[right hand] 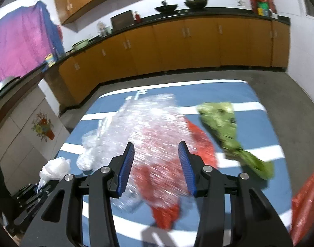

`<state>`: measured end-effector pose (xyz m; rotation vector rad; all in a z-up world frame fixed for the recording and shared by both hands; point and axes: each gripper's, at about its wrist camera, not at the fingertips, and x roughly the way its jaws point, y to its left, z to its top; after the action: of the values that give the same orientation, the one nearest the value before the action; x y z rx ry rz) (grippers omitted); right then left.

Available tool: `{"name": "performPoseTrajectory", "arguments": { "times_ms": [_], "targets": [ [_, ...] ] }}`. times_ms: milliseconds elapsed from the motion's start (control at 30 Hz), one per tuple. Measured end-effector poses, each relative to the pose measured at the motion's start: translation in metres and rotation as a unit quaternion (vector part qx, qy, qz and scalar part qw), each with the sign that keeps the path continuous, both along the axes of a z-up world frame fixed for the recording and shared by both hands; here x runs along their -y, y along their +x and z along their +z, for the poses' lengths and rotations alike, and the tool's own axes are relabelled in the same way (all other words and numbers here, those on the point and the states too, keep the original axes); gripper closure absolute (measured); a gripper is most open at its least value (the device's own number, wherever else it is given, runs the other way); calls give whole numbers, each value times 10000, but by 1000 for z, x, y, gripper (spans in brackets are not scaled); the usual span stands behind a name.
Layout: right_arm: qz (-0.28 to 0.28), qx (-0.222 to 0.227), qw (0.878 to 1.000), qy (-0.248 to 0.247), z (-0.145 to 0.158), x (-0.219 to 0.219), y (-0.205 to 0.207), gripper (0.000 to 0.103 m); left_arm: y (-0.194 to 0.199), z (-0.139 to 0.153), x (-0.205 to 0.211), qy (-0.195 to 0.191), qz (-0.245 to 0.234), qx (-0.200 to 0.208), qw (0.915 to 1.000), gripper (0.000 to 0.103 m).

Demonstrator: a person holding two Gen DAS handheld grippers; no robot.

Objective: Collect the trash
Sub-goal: 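Grasp clear bag with left tool while right tool grasps bubble wrap, then carry clear bag with left tool while right tool carries bubble wrap into basket, release both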

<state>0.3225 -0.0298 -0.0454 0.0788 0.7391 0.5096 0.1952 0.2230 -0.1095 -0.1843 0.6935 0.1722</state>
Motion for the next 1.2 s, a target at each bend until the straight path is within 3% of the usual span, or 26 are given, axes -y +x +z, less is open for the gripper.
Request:
{"name": "performPoseTrajectory", "arguments": {
  "times_ms": [233,333,500,833,1200],
  "targets": [
    [178,-90,9993,-304,-9,-39,18,61,-2,6,-8,-157,71,68,9998,87],
    [238,-90,9974,-671,-15,-47,20,74,-1,6,-8,-204,79,70,9997,87],
    [265,-11,9969,-741,-13,-38,12,91,-2,6,-8,-263,91,91,9996,87],
    [86,469,9980,-419,24,-7,-15,94,-8,21,-6,-301,55,296,9991,87],
    [-492,715,9957,-334,45,61,-52,94,-5,52,26,-230,-317,577,9976,87]
  ]
}}
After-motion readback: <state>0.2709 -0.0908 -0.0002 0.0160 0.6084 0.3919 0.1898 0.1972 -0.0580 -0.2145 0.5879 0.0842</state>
